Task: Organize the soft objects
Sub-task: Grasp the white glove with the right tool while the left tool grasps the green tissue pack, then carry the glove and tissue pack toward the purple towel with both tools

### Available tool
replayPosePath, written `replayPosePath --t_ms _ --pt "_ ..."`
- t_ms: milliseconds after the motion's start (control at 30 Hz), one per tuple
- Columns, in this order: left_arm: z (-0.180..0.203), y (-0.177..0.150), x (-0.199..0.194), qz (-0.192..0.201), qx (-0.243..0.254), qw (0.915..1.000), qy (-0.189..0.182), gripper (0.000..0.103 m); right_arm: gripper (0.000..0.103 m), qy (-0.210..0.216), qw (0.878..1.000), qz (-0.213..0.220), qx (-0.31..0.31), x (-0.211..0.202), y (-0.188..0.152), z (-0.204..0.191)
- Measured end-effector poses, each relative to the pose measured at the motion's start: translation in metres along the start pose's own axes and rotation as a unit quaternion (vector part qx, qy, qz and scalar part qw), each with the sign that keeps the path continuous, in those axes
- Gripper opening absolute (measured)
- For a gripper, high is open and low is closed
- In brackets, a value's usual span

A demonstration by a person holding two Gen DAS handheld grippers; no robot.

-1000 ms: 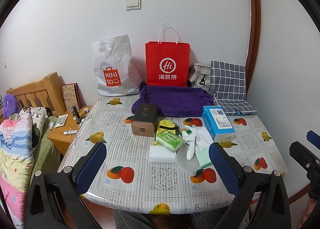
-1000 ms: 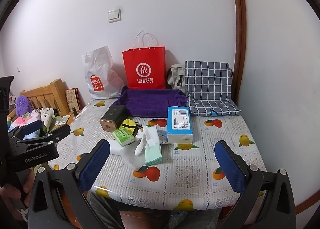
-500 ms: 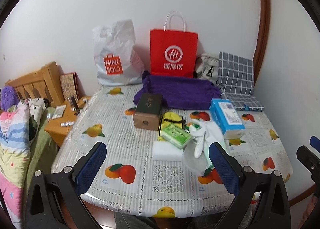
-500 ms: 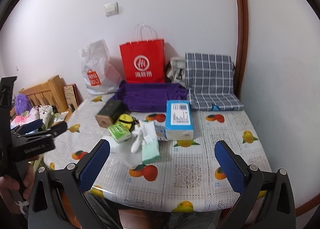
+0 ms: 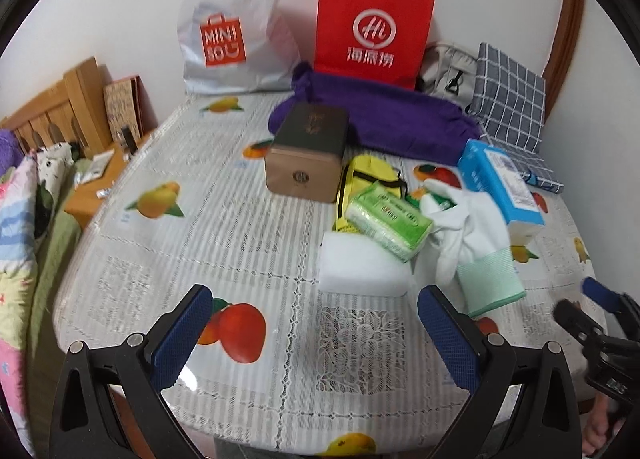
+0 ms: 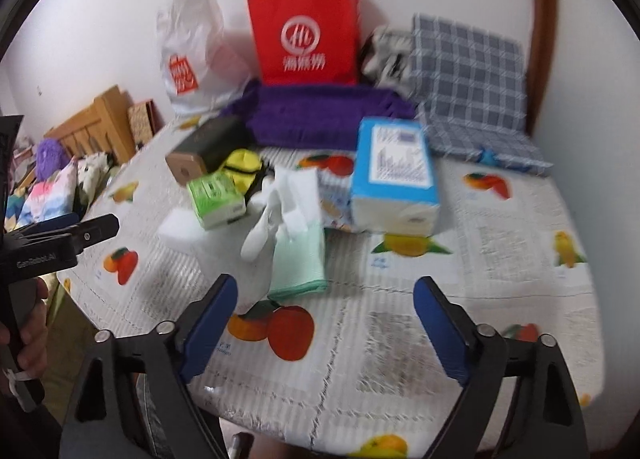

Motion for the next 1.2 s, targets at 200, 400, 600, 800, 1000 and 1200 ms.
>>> replayPosePath --t_ms 200,400,600,800,1000,1200 --pt "0.000 -0.002 0.026 -0.009 -0.002 0.9999 -0.008 0.103 0.085 0.020 0.999 -0.029 0.001 0.053 0.009 -0.003" --pt "0.018 0.013 0.038 -0.003 0.002 0.9980 -0.063 0.103 0.085 0.046 0.998 -0.041 0.000 0.091 0.017 -0.006" --pt "0.036 0.022 0.059 -0.005 0.036 0.9978 -0.055 0.103 0.046 0.075 0.996 -0.048 -0.019 0.113 0.016 -0.011" --pt "0.062 0.033 0.078 -0.002 0.086 0.9940 -0.068 0.103 0.016 0.094 0.994 -0.038 -0.040 0.098 0.014 -0.008" --pt "0.078 0.034 0.104 -0.018 0.107 0.9925 -0.056 0.103 0.011 0.108 0.993 -0.027 -0.039 0.071 0.010 -0.005" --pt "0.082 0.038 0.107 -0.010 0.101 0.9925 -0.067 0.085 0.011 0.095 0.995 -0.012 -0.029 0.043 -0.002 0.012"
Point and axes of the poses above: each gripper's, at about its wrist camera, not at the fingertips, and x roughly the way its jaws point, z to its right, y to its top, the point moved 6 cm from there along x, roughly the way its jaws point, and after that the axes turned 2 degrees about y, right-handed, at the moved point
